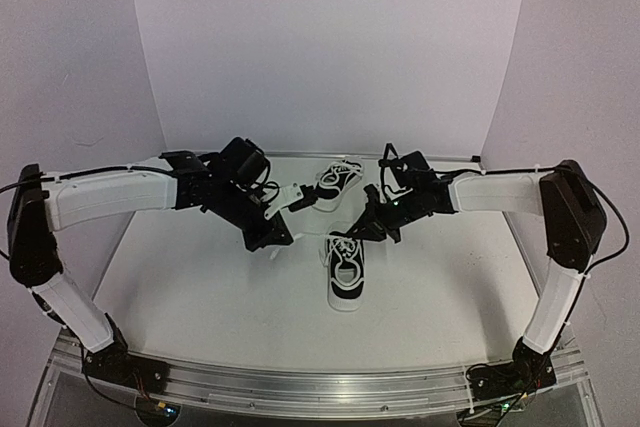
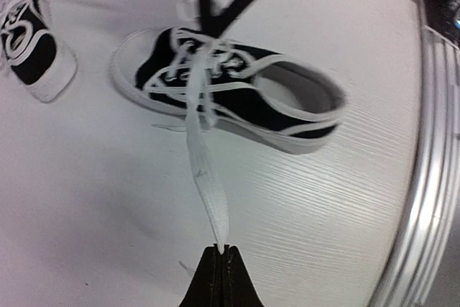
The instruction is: Tie the shoes
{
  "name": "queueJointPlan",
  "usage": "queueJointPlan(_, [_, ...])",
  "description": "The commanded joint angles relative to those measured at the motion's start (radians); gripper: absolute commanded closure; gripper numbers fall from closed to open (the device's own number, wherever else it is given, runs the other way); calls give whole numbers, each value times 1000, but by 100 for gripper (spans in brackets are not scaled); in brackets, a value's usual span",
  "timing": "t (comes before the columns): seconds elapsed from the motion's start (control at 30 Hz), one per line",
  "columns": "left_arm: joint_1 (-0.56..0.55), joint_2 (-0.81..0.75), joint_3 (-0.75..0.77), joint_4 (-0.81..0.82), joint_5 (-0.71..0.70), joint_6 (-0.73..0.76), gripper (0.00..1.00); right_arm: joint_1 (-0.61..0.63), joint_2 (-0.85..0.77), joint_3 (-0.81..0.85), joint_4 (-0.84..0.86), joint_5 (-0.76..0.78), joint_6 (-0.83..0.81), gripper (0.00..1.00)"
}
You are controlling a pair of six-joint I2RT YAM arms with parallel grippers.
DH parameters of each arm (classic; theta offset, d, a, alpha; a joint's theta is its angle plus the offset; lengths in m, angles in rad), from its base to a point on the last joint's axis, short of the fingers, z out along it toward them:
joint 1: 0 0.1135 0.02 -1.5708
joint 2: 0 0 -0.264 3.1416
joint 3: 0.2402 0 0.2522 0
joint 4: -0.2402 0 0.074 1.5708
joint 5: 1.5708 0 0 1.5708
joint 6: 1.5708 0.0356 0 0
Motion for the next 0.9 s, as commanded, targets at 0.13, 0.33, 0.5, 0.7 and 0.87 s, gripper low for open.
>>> queueJointPlan(0.13, [-173,-31,72,-193,74,30,100,-23,12,64,-10,21,-12,100])
queueJointPlan(0.33, [-254,167,254,-90,112,102,100,-41,12,73,-17,1,-38,100])
queueJointPlan(0.5, [-296,447,595,-60,183,183,100,-42,29,91,-19,-50,-78,100])
queueJointPlan(0.7, [-295,596,754,119,216,117,88,-43,46,127,-29,-114,-132,100])
queueJointPlan(0.87, [-284,596,714,164,183,52,63,-43,53,131,-34,-132,-141,100])
